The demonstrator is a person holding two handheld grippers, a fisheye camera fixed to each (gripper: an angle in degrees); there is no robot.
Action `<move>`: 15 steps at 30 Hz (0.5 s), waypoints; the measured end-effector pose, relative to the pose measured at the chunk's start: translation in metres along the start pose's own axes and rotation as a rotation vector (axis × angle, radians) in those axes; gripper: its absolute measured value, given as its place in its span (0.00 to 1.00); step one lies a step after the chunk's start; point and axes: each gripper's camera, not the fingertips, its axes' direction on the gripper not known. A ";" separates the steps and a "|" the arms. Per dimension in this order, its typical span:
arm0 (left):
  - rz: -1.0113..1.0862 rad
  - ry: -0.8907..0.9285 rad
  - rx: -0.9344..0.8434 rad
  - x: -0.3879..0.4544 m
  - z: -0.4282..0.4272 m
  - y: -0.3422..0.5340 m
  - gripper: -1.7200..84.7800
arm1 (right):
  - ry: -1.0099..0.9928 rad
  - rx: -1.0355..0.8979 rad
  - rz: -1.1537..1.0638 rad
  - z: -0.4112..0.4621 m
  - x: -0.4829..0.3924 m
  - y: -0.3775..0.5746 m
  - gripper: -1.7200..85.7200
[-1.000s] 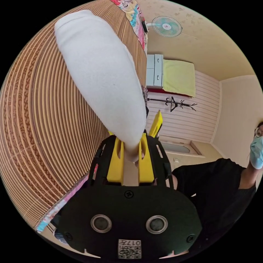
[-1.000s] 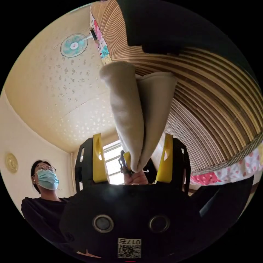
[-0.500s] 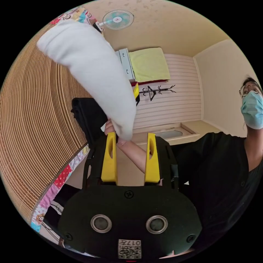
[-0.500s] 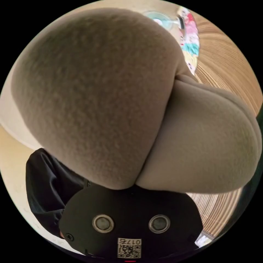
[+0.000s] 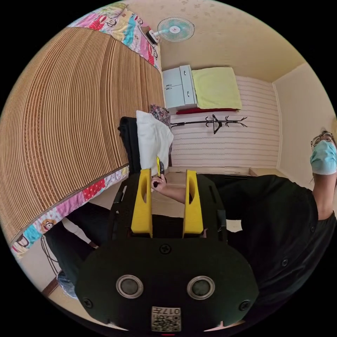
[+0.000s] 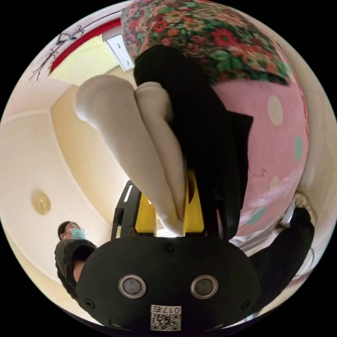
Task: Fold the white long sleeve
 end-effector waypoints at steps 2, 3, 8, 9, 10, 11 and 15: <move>0.006 -0.040 0.014 0.016 -0.007 0.001 0.18 | 0.021 0.063 -0.049 0.008 -0.005 0.018 0.18; 0.004 -0.041 0.023 0.019 -0.009 0.002 0.18 | 0.004 0.110 -0.036 0.012 -0.001 0.027 0.18; 0.020 -0.042 0.055 0.058 -0.016 0.014 0.17 | 0.032 0.161 0.031 0.033 -0.007 0.034 0.18; 0.030 -0.051 0.044 0.064 -0.015 0.015 0.17 | 0.052 0.153 0.046 0.038 -0.011 0.033 0.18; 0.052 -0.074 0.018 0.075 -0.013 0.018 0.17 | 0.060 0.150 0.054 0.040 -0.014 0.033 0.18; 0.077 -0.099 -0.002 0.086 -0.011 0.022 0.17 | 0.083 0.146 0.067 0.046 -0.019 0.033 0.18; 0.128 -0.189 -0.018 0.110 -0.018 0.030 0.17 | 0.219 0.119 0.111 0.066 -0.043 0.031 0.18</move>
